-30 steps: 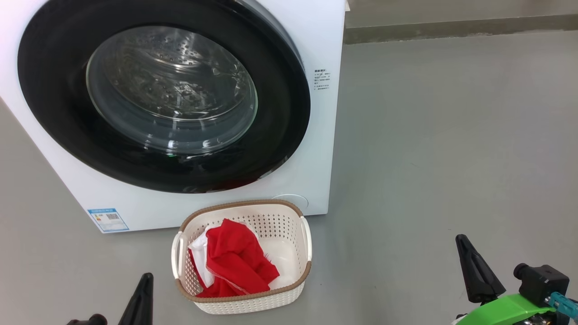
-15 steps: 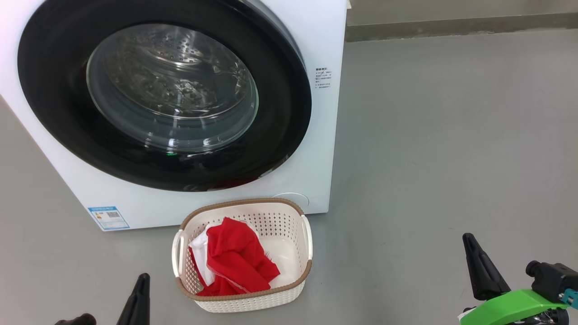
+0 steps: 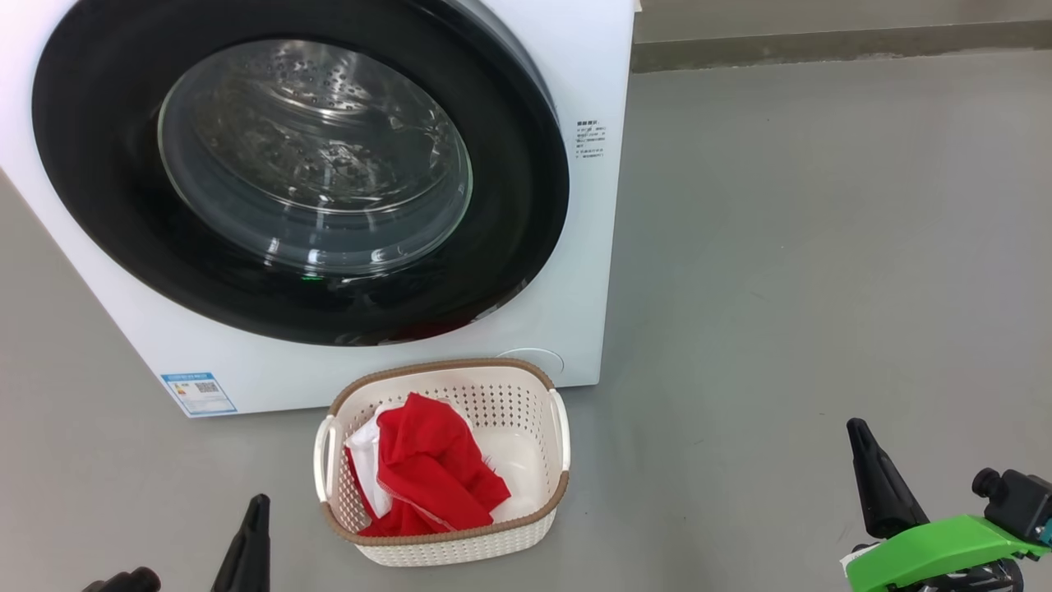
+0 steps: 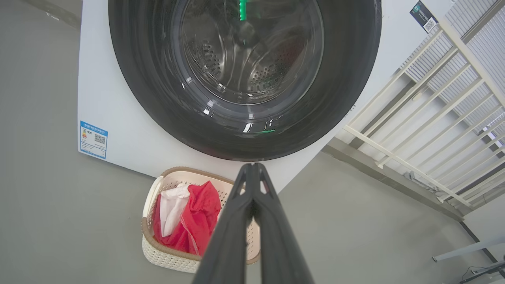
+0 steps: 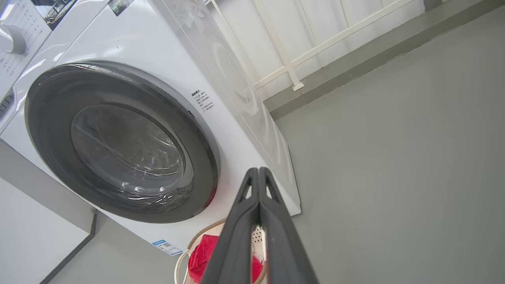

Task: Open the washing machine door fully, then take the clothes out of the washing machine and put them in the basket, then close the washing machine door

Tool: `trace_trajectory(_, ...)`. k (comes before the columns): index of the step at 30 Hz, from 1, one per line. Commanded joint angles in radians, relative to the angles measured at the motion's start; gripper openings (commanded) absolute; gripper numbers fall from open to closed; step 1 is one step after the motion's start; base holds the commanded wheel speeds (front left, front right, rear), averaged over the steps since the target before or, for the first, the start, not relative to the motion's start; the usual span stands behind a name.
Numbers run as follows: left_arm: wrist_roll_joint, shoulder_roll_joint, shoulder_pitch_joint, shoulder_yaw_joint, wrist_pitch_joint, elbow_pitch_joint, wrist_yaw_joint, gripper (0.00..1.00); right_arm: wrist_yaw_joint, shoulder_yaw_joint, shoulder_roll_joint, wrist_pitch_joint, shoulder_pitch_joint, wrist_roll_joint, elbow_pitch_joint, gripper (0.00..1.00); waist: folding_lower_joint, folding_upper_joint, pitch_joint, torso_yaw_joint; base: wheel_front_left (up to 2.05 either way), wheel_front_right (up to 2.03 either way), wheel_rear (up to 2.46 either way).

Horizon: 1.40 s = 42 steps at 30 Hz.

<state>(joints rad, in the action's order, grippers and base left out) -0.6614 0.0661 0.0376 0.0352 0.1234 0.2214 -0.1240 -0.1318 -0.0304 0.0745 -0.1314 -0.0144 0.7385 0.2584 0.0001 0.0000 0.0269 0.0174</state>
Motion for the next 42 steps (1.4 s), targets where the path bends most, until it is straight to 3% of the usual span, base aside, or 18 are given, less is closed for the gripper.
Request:
trace_trajectory(1, -0.034, 0.005, -0.048, 0.021, -0.006, -0.021, -0.002, 0.00, 0.000, -0.007, 0.007, 0.006, 0.048, 0.030, -0.023, 0.00, -0.0001, 0.0000, -0.001, 0.000, 0.00, 0.00, 0.00)
trace_trajectory(42, -0.494, -0.006, -0.097, 0.050, -0.123, 0.002, -0.005, 0.00, 0.001, -0.046, -0.009, 0.127, 0.086, 0.453, -0.018, 0.00, -0.0001, 0.0000, -0.015, -0.009, 0.00, 0.00, 0.00)
